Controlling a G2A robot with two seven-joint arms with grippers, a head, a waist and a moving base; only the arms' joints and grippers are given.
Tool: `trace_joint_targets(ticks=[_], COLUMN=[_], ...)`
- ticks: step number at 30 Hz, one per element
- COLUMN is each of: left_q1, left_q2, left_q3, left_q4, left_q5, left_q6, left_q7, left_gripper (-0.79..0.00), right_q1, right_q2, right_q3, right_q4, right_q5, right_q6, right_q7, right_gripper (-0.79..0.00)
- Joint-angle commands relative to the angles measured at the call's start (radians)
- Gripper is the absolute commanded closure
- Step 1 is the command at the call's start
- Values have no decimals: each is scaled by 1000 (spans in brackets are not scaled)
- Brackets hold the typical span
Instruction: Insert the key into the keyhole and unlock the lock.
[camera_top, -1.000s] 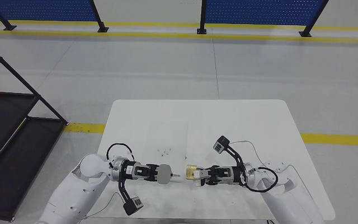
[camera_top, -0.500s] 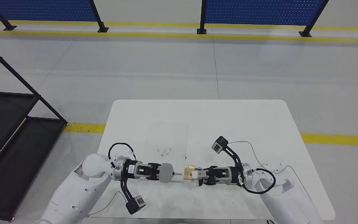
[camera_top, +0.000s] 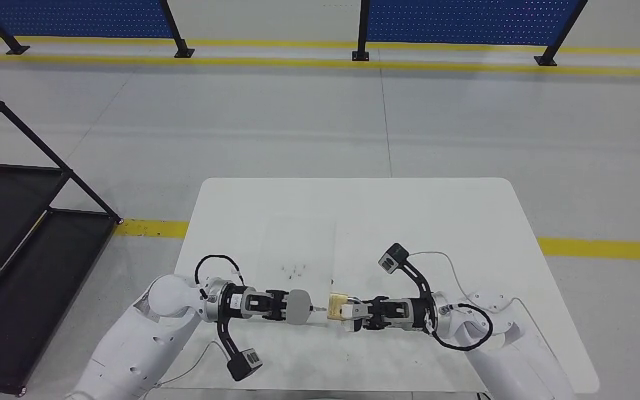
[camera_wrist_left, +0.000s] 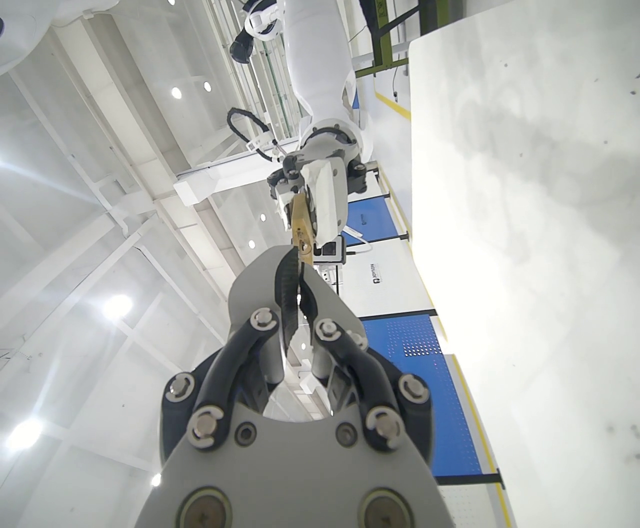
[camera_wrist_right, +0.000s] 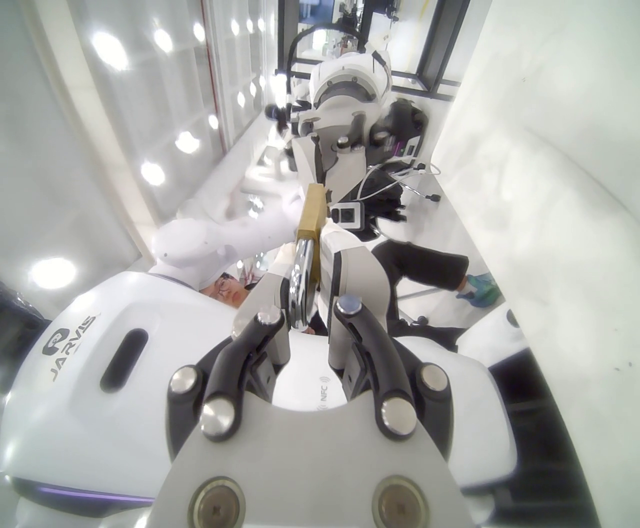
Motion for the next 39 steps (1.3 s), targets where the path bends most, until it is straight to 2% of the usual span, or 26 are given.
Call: trace_joint_targets(ticks=[1, 29, 39], left_q1=[0, -17, -12], left_q2=[0, 5, 5], left_q3=[0, 31, 33], left_q4=[0, 4, 0], left_q5=[0, 4, 15], left_q6=[2, -5, 16], left_q7=[-2, -11, -57], left_gripper=[0, 0, 0], right_q1=[0, 6, -4], right_q2=[0, 4, 5], right_q3=[0, -17, -17], right_q4=[0, -8, -14], right_q5=[0, -9, -9], right_q6=[0, 8, 3], right_q7=[1, 0, -32], right_gripper=[0, 0, 0])
